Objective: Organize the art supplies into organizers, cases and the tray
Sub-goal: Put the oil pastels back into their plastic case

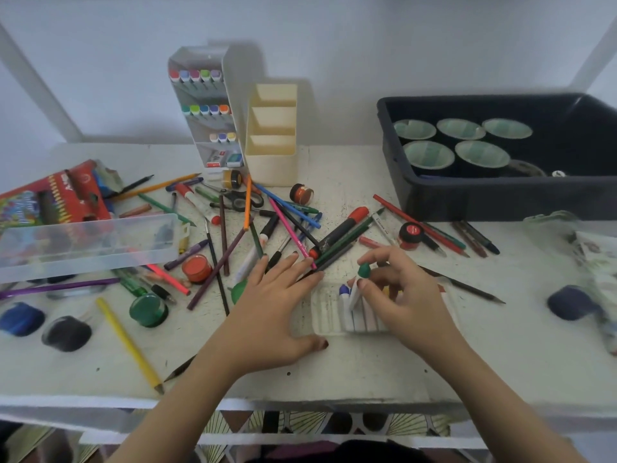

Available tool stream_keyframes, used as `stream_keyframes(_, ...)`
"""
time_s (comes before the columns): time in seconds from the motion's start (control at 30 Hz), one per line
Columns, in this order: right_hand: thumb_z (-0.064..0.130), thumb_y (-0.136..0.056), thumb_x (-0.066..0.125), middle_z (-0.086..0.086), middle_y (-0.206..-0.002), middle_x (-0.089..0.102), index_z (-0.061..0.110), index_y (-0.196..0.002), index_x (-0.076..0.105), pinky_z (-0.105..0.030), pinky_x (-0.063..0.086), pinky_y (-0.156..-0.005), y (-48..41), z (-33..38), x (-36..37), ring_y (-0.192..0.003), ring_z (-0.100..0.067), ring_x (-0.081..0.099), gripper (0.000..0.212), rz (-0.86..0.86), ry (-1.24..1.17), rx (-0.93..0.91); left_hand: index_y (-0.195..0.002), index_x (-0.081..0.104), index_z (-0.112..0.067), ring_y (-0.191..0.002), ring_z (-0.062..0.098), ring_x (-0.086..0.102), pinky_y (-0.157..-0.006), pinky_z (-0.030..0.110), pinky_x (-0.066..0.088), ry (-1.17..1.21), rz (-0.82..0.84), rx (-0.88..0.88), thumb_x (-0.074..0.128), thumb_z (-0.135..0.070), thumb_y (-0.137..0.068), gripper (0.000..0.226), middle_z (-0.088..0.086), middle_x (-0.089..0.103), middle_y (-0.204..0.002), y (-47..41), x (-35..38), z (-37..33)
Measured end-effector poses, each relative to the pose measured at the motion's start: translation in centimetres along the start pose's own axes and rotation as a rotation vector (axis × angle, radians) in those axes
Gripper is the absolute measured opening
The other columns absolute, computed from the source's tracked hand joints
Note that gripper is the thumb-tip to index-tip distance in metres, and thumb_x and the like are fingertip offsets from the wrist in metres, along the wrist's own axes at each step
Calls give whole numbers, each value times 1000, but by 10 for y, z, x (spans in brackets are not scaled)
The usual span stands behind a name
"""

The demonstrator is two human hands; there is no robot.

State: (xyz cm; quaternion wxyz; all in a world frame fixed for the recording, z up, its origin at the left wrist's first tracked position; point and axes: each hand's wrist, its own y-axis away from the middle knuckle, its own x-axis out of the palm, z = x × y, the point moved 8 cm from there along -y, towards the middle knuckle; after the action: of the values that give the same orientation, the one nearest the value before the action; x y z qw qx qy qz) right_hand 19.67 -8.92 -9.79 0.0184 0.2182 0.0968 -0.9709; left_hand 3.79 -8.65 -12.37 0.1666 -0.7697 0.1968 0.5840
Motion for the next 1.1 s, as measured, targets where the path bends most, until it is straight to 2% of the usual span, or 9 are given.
stream_keyframes(0.1,17,-86,64,9,-76,67,32,-96,54,-24,46,-55,1,-4,1,-64,-15,60,21,21,16,10,-148,27,-29,-142,3,1,-117,36,-11,8,-67,12,40,-78,-68,94,-11,19,-155,3,0,-3)
stream_keyframes(0.2,19,-87,64,13,-78,69,35,-95,54,-24,45,-57,1,-4,2,-67,-17,62,20,31,5,28,-138,47,-20,-140,13,24,-116,44,4,-26,-151,55,46,-77,-71,87,-5,43,-144,5,-3,-4)
stream_keyframes(0.27,20,-87,63,14,-78,71,34,-94,54,-25,45,-57,0,-4,5,-65,-20,61,19,63,-18,56,-132,54,-19,-137,16,30,-114,48,9,-46,-185,68,46,-77,-72,85,-3,50,-138,6,-3,-3)
stream_keyframes(0.4,20,-88,63,8,-75,71,28,-93,53,-13,38,-49,-3,-4,17,-50,0,54,14,160,42,96,-129,57,-19,-135,18,35,-114,51,12,-67,-238,78,45,-77,-73,82,-4,53,-134,7,-3,-3)
stream_keyframes(0.47,24,-87,65,8,-73,69,27,-91,52,-11,38,-51,-4,-4,22,-51,3,53,13,184,127,85,-128,58,-18,-134,19,38,-114,53,15,-82,-255,80,45,-77,-74,81,-4,54,-133,7,-3,-5)
stream_keyframes(0.57,33,-85,65,15,-74,63,30,-89,55,-14,42,-62,-8,-3,27,-69,0,57,11,205,291,19,-127,58,-18,-133,20,39,-114,53,16,-97,-275,83,45,-76,-74,80,-3,55,-132,8,-3,-5)
stream_keyframes(0.63,36,-84,64,18,-78,59,30,-90,58,-22,43,-73,-10,-2,30,-78,0,53,11,206,398,-41,-127,58,-18,-133,20,40,-113,53,16,-98,-279,80,45,-76,-74,80,-3,55,-132,8,-3,-5)
stream_keyframes(0.87,37,-85,61,16,-88,53,31,-106,54,-29,42,-82,-13,-3,36,-85,-3,49,23,224,504,-90,-127,58,-19,-133,19,39,-114,52,16,-106,-272,67,46,-76,-74,79,-4,55,-132,7,-2,-4)
stream_keyframes(1.1,39,-84,62,16,-98,51,29,-111,56,-29,42,-88,-9,1,39,-92,-3,48,29,240,532,-110,-126,58,-19,-132,19,39,-115,48,13,-101,-279,59,46,-77,-72,80,-4,56,-130,8,-2,-2)
